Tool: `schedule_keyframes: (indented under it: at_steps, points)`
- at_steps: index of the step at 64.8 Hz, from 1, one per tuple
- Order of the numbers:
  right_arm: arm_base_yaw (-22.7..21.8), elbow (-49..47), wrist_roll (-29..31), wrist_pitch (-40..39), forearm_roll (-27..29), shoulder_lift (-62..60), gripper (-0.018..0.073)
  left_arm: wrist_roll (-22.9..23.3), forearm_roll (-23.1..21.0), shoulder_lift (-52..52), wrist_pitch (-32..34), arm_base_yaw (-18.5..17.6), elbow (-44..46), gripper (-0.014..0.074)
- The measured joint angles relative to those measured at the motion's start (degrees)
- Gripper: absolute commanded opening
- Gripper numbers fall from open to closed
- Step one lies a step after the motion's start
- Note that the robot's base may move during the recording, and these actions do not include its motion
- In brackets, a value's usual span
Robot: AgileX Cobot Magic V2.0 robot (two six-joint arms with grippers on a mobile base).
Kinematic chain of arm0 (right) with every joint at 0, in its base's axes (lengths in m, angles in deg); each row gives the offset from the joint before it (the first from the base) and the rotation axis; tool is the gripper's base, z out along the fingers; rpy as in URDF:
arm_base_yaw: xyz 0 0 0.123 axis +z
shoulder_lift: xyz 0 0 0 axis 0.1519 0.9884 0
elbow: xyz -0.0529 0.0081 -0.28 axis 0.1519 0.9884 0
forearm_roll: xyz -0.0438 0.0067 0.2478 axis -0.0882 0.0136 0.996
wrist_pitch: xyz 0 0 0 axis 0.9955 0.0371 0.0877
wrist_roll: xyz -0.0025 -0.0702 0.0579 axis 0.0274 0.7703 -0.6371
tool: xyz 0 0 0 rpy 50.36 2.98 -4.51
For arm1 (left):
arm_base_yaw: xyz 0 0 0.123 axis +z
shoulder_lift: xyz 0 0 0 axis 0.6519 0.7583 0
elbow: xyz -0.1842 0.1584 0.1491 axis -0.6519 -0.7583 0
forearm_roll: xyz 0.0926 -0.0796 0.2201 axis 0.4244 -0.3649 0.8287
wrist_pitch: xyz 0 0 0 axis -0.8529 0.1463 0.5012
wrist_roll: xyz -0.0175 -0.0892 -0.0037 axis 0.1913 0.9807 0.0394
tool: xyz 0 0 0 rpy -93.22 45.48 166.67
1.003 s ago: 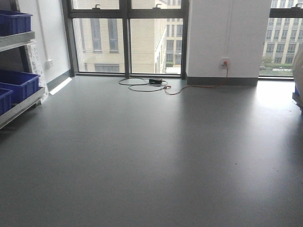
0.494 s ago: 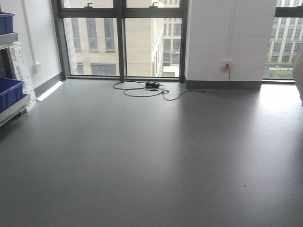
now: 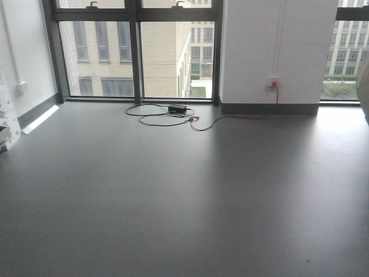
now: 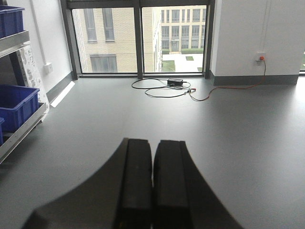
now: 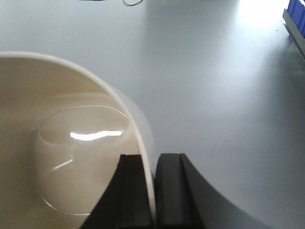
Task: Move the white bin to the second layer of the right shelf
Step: 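Drive across the room toward the windows holding the bin, then turn and approach the blue-bin roller shelf rack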
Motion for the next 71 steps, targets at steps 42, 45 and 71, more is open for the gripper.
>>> schedule_keyframes:
  at_steps: [42,45,71]
  points:
    - [0.1,0.0,0.0,0.0,0.0,0.0,0.0049,0.0,0.0,0.0,0.0,0.0,0.0,0.0085]
    - [0.0,0.0,0.0,0.0,0.0,0.0,0.0049,0.0,0.0,0.0,0.0,0.0,0.0,0.0085]
    - [0.0,0.0,0.0,0.0,0.0,0.0,0.0049,0.0,0.0,0.0,0.0,0.0,0.0,0.0085]
